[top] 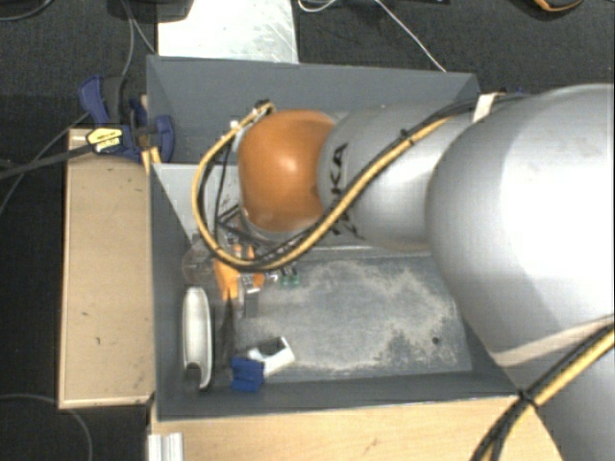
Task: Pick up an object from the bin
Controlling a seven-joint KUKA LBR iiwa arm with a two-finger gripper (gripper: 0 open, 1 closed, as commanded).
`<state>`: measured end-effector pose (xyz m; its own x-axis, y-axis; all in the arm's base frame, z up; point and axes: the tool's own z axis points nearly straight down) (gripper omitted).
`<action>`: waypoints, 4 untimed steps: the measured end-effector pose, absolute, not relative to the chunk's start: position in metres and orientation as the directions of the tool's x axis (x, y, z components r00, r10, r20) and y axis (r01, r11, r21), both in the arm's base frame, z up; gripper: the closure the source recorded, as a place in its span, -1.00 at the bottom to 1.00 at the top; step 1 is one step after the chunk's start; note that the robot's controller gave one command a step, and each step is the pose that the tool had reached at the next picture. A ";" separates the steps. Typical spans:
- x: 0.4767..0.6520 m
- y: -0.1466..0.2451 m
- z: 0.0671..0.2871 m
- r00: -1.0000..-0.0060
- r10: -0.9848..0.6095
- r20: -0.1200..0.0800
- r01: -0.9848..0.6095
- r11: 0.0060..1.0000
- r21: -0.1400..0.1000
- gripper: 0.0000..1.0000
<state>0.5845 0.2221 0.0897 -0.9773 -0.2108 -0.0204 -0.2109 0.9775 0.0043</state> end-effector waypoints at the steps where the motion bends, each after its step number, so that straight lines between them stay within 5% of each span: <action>1: 0.586 0.236 0.146 -0.959 -0.283 -0.006 -0.283 0.959 0.003 -1.00; 2: 0.588 0.228 0.078 -0.905 -0.422 -0.048 -0.423 0.906 0.001 -1.00; 3: 0.594 0.255 0.138 -0.915 -0.404 -0.017 -0.404 0.915 0.003 -1.00; 4: 0.588 0.205 0.129 -0.949 -0.311 -0.050 -0.312 0.950 0.006 -1.00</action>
Offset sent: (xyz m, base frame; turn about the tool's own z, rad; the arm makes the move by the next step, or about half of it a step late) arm -0.0034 0.0022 -0.0197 -0.2286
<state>0.5884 0.2046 0.1292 -0.9491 -0.3111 -0.0496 -0.3118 0.9501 0.0065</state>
